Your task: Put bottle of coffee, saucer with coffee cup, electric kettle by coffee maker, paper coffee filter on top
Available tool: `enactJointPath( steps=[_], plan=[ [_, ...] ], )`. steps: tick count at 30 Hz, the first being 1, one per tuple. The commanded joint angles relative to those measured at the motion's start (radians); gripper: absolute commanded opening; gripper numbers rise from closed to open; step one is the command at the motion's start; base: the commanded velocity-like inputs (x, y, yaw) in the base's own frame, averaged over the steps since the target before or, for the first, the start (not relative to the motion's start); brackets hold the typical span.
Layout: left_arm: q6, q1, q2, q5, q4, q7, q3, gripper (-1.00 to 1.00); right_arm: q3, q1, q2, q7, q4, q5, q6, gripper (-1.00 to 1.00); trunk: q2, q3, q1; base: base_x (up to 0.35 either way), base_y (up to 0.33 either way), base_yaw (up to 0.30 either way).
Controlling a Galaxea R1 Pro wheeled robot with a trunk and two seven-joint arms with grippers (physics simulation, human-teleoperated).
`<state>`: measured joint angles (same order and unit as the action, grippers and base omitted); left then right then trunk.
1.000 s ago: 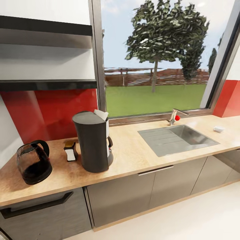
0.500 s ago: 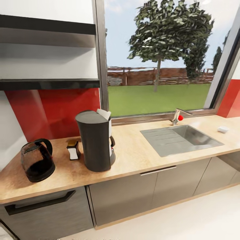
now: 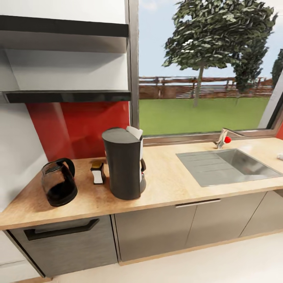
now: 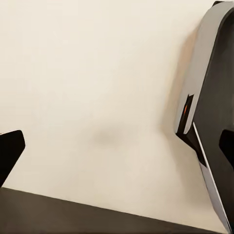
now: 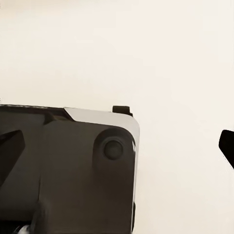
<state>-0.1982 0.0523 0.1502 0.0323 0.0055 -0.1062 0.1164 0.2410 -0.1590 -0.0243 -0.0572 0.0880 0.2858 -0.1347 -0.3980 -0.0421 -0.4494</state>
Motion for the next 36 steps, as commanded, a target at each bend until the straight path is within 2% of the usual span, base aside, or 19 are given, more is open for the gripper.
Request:
enactJointPath(
  steps=[1,20,25,36],
  plan=[
    [-0.004,0.000,-0.002,0.003,0.001,0.000,0.004,1.00,0.009,-0.001,0.000,-0.004,-0.001,0.007,-0.003,1.00,-0.002,-0.003,-0.001,0.000,0.000,0.199],
    [-0.007,0.000,-0.006,0.005,-0.025,-0.001,0.008,1.00,0.009,-0.001,-0.002,-0.003,0.003,0.009,-0.005,1.00,-0.002,-0.024,-0.001,0.000,0.000,0.208],
    [-0.007,-0.001,-0.001,0.004,-0.025,-0.001,0.008,1.00,0.008,-0.001,-0.021,0.012,0.003,0.009,-0.005,1.00,-0.002,-0.029,-0.001,0.000,0.000,0.213],
    [-0.010,0.000,-0.005,0.005,-0.024,-0.001,0.006,1.00,0.007,-0.001,-0.025,0.016,0.003,0.009,-0.005,1.00,-0.002,-0.041,-0.001,0.000,0.000,0.213]
  ],
)
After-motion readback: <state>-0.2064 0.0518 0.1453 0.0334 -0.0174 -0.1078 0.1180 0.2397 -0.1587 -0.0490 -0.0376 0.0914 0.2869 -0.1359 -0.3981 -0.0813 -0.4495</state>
